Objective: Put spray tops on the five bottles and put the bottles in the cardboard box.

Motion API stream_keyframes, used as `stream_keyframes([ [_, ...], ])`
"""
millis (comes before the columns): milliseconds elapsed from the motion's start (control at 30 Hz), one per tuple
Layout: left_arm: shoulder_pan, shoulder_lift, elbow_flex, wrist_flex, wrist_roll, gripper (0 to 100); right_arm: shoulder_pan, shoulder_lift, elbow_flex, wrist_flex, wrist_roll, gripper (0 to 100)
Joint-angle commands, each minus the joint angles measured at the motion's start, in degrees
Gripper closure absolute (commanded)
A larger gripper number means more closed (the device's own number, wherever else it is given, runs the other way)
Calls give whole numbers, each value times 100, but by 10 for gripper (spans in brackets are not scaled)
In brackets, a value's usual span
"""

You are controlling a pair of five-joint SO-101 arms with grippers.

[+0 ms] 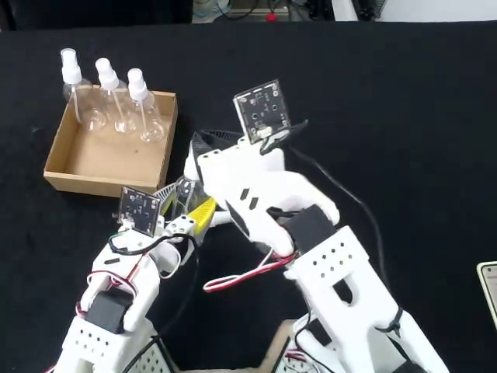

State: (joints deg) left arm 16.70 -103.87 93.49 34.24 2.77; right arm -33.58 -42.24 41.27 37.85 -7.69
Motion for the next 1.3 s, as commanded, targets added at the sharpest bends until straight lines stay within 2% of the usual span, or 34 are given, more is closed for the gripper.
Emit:
stream_keyframes([
  [0, -4, -70, -110, -26, -9, 877, -334, 4, -277, 316, 26, 985],
  [333, 22, -70, -110, -26, -9, 877, -229, -154, -523, 334, 26, 979],
  [633, 40, -70, -127, -26, -9, 873, -202, -1675, -681, 378, 35, 979],
  [767, 4, -79, -180, -88, -9, 873, 440, -2299, -391, 308, 35, 979],
  [867, -57, -70, -110, -440, -9, 876, 1116, -2519, 110, 308, 35, 979],
  [1033, -760, -79, -242, -1116, 35, 873, 1284, -2545, 1332, -70, 26, 979],
  [1267, -2334, -70, -163, -2681, 44, 873, 1275, -2563, 2695, -1213, -9, 980],
])
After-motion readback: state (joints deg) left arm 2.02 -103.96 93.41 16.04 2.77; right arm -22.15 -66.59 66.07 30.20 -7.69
